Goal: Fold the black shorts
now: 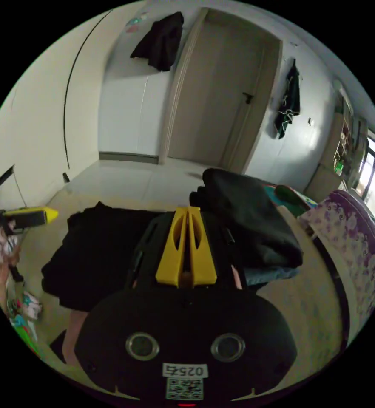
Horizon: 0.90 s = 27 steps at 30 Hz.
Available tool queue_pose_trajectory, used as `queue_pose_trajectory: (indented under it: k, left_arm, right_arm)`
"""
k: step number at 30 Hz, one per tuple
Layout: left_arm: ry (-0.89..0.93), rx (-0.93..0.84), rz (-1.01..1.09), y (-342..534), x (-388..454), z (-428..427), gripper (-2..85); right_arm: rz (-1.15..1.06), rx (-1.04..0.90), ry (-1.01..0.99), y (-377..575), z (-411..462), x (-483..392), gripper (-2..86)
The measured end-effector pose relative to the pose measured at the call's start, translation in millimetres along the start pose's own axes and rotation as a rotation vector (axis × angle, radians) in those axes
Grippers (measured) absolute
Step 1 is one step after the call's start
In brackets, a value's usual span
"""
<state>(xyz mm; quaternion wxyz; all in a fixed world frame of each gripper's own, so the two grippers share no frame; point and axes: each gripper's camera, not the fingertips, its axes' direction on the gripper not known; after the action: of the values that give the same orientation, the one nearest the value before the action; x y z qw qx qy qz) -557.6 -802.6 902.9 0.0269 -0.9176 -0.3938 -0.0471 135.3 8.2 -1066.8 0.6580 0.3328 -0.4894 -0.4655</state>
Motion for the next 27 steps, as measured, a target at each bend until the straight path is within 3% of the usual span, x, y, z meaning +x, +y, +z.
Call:
queue_pose_trajectory:
  k: [2,3,4,8,10,13,15,17,20,21,23,25,27]
  left_arm:
    - [-0.194,-0.116,0.035,3,29,49,-0.9]
    - [-0.249,-0.248,0.039,15,35,90,-0.9]
    - [-0.252,-0.185,0.056,30,41,102,-0.9]
    - [-0.235,-0.138,-0.059,35,69,67,-0.9]
    - [-0.129,-0.072,-0.006,38,106,31,-0.9]
    - [-0.17,-0.171,0.091,58,154,42,-0.9]
    - [-0.243,-0.225,0.165,84,172,80,-0.9]
    - [-0.298,-0.063,0.174,109,191,83,-0.8]
    - [-0.31,0.02,0.243,120,237,62,-0.8]
    - [-0.285,0.141,0.232,126,258,36,-0.7]
    - [-0.176,0.41,0.221,141,296,-13,-0.5]
    - [0.06,0.731,0.39,160,361,-63,0.1]
    - [0.288,0.845,0.452,163,407,-78,1.7]
  right_arm:
    - [-0.064,-0.172,-0.127,7,36,-17,-0.9]
    - [-0.092,-0.398,-0.228,21,76,-29,-0.9]
    - [-0.075,-0.483,-0.256,38,96,-34,-1.0]
    - [0.092,-0.348,-0.258,64,55,-15,-0.9]
    - [0.121,-0.159,-0.206,96,-12,-1,-0.9]
    - [0.134,-0.033,-0.272,164,-84,8,-0.9]
    - [0.169,-0.082,-0.255,207,-91,7,-0.9]
    - [0.131,-0.234,-0.271,241,-71,1,-0.9]
    - [0.067,-0.153,-0.261,268,-113,24,-1.0]
    - [0.045,-0.066,-0.236,275,-156,42,-1.0]
    - [-0.004,0.108,-0.195,295,-244,76,-0.9]
    - [-0.114,0.261,-0.117,333,-381,127,-0.8]
    - [-0.121,0.353,-0.04,373,-489,168,-0.7]
